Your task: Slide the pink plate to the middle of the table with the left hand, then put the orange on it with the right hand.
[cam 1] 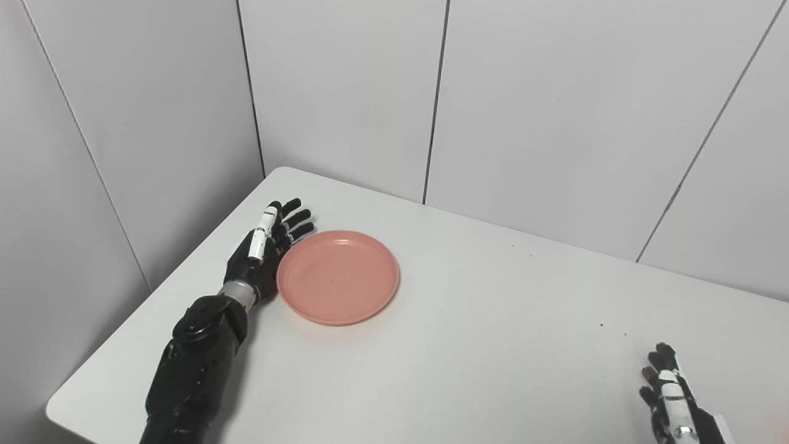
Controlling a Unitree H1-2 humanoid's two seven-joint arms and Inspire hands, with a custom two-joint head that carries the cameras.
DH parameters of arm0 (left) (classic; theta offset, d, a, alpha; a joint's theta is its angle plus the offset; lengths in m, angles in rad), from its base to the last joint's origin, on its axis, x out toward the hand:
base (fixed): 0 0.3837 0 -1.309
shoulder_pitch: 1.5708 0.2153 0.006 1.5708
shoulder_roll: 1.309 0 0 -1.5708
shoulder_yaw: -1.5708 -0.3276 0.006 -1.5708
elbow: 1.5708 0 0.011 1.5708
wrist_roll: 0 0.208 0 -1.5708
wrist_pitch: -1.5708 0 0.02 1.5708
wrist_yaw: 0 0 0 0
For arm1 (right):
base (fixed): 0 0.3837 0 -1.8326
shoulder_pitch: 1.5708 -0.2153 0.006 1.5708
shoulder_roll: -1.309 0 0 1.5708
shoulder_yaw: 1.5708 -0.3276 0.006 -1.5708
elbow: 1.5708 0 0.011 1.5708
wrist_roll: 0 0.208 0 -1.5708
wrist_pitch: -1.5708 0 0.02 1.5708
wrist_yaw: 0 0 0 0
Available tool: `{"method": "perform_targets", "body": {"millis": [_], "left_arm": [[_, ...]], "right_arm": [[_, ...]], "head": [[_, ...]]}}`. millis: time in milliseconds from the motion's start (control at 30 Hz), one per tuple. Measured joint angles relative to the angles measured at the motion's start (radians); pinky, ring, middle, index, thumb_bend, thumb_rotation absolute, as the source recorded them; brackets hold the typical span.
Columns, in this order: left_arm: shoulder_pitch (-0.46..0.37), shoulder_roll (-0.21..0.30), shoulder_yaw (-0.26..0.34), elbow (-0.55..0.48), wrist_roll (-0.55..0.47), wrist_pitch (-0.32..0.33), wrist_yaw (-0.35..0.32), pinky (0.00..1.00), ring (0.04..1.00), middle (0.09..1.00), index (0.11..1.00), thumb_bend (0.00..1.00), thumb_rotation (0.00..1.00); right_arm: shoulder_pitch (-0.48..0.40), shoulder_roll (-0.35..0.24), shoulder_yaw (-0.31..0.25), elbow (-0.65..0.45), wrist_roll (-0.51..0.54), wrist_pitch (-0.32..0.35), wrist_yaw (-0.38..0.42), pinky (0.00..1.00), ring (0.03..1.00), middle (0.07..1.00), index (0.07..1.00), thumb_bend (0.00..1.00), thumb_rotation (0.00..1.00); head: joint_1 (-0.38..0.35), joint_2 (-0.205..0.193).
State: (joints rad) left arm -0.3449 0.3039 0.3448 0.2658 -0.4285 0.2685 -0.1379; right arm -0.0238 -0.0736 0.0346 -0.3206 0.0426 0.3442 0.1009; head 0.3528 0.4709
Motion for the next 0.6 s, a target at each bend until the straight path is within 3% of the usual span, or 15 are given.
{"method": "perform_targets", "body": {"millis": [600], "left_arm": [[-0.012, -0.042, -0.086, -0.03, 0.0, 0.035, -0.008, 0.87, 0.879, 0.881, 0.874, 0.34, 1.0]], "right_arm": [[-0.004, 0.0, 0.0, 0.055, 0.027, -0.035, 0.006, 1.0, 1.0, 1.0, 1.0, 0.05, 1.0]], "head": [[-0.044, 0.032]]}}
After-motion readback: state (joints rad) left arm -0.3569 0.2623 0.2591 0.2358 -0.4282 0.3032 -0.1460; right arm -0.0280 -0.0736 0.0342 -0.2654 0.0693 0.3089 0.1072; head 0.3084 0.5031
